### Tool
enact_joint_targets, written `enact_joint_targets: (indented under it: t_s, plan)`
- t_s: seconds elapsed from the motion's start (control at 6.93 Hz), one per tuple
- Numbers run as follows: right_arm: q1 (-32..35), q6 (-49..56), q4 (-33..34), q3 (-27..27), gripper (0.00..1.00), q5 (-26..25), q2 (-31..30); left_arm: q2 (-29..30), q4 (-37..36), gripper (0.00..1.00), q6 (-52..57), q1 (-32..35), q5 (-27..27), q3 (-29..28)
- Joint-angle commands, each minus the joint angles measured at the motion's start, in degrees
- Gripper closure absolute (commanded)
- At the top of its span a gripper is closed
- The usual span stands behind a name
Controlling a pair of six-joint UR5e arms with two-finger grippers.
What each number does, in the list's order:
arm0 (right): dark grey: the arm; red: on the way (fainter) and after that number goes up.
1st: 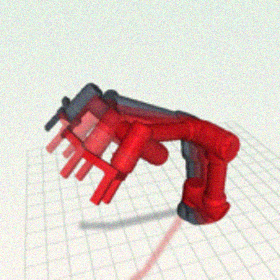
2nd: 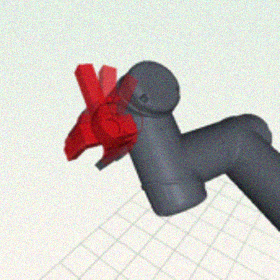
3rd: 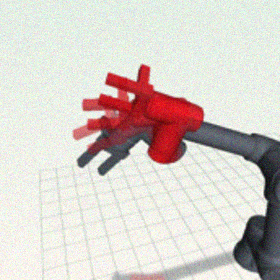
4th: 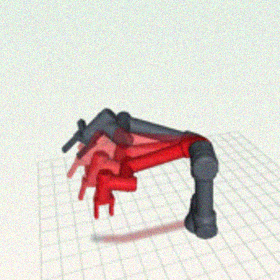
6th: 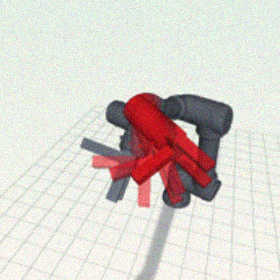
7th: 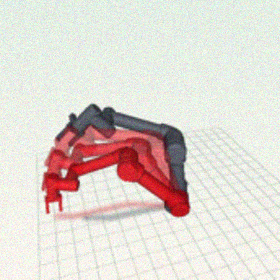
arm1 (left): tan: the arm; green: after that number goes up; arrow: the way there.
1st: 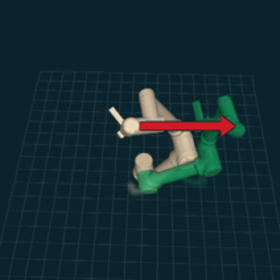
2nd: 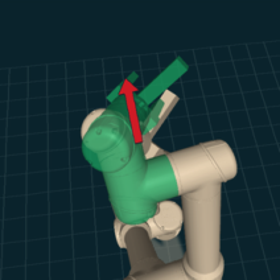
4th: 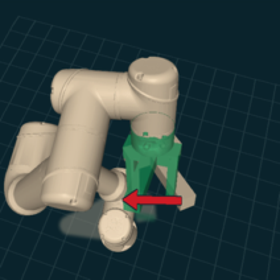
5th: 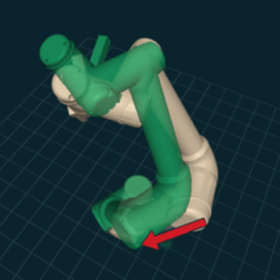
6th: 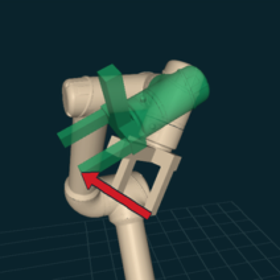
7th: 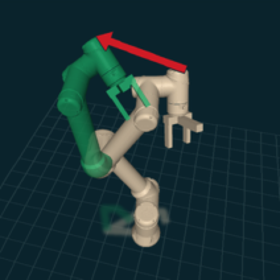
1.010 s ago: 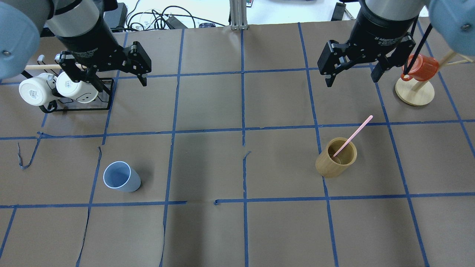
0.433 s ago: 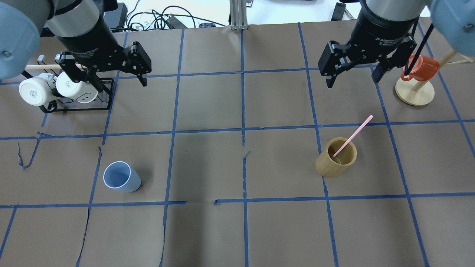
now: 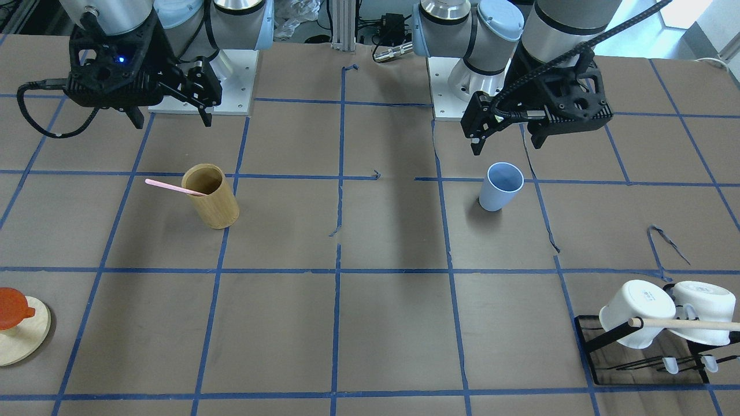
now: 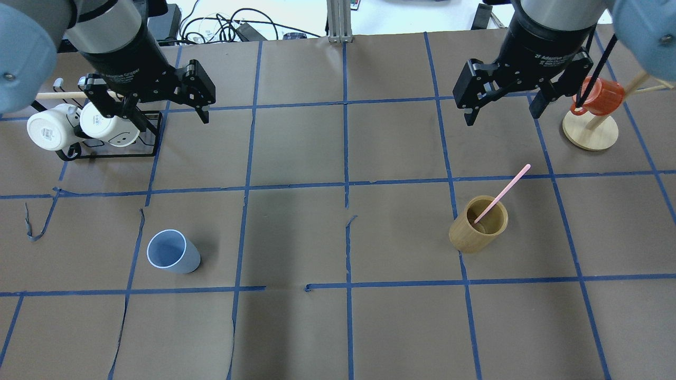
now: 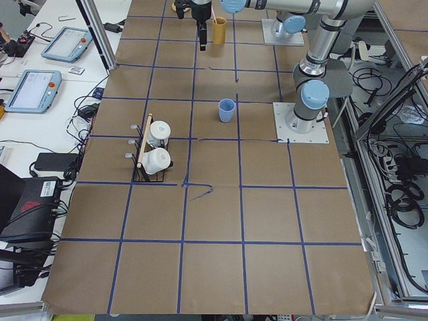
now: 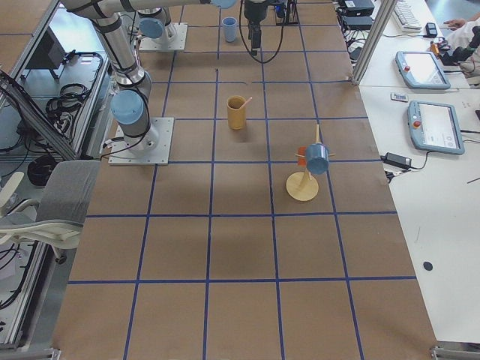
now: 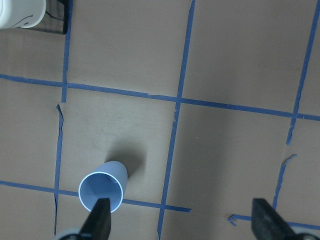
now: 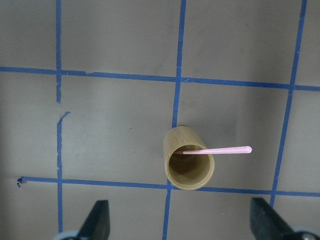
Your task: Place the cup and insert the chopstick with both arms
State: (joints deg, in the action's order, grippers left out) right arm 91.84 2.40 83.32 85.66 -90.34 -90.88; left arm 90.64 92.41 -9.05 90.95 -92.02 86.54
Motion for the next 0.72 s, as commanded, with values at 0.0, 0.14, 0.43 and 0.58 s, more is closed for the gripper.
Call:
enact_joint_targets:
  t_s: [0.0,0.14,0.43,0.58]
  plan:
    - [0.0,0.1,0.0,0.3,0.00,0.0,0.0,0.0,0.0,0.00,0.0,-0.1,0.0,0.1]
    - [-0.1,0.2,0.0,0.3,0.00,-0.2,0.0,0.0,0.0,0.00,0.1,-0.2,0.0,0.1]
    - [0.0,0.3,0.0,0.3,0.00,-0.3,0.0,0.0,0.0,0.00,0.1,-0.2,0.0,0.1]
    - [0.0,0.3,0.0,0.3,0.00,0.2,0.0,0.0,0.0,0.00,0.1,-0.2,-0.1,0.1]
